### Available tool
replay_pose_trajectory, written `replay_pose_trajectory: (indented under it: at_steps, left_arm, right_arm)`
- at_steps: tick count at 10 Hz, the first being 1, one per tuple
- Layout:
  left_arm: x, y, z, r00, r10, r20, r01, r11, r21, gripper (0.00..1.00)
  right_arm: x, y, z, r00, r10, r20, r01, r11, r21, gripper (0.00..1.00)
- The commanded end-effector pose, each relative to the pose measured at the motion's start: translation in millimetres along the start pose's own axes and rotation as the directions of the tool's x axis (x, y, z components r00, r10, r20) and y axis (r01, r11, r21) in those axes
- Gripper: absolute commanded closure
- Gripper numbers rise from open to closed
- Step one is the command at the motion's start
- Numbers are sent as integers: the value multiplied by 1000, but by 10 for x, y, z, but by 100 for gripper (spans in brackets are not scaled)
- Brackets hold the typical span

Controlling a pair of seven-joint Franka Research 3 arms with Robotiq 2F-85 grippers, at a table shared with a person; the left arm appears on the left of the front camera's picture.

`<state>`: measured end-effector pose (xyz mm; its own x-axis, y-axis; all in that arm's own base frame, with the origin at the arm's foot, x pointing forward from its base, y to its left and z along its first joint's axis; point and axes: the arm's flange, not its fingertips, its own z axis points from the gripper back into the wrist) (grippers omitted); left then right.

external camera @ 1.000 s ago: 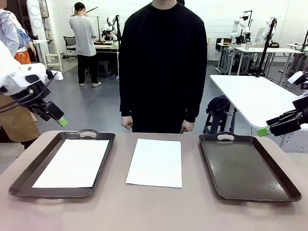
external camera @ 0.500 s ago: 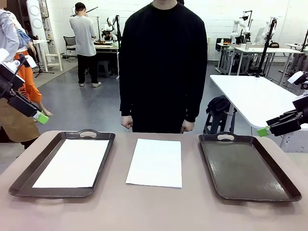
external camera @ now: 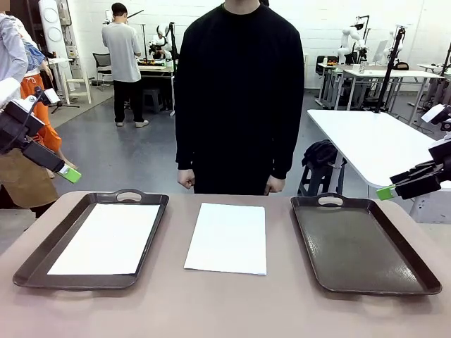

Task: Sort the A4 documents.
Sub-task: Receive the A4 Paper.

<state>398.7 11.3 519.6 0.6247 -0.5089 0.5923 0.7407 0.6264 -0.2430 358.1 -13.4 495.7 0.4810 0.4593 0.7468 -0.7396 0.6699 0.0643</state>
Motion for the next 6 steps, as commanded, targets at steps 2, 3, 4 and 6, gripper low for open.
replay_pose_trajectory:
  at_steps: [2,3,4,6]
  left_arm:
    - [20,24,36,1000,14,24,-14,1000,6,0]
    - [24,25,40,1000,19,24,-19,1000,8,0]
    - [27,26,49,999,39,35,-39,999,7,0]
    - [-7,28,51,1000,13,11,-14,1000,10,0]
  right_arm:
    - [-5,-19,-26,1000,7,18,-8,1000,20,0]
    - [-5,-19,-26,1000,7,18,-8,1000,20,0]
    - [-5,-19,-26,1000,7,18,-8,1000,20,0]
    - [-5,-19,-26,1000,7,18,-8,1000,20,0]
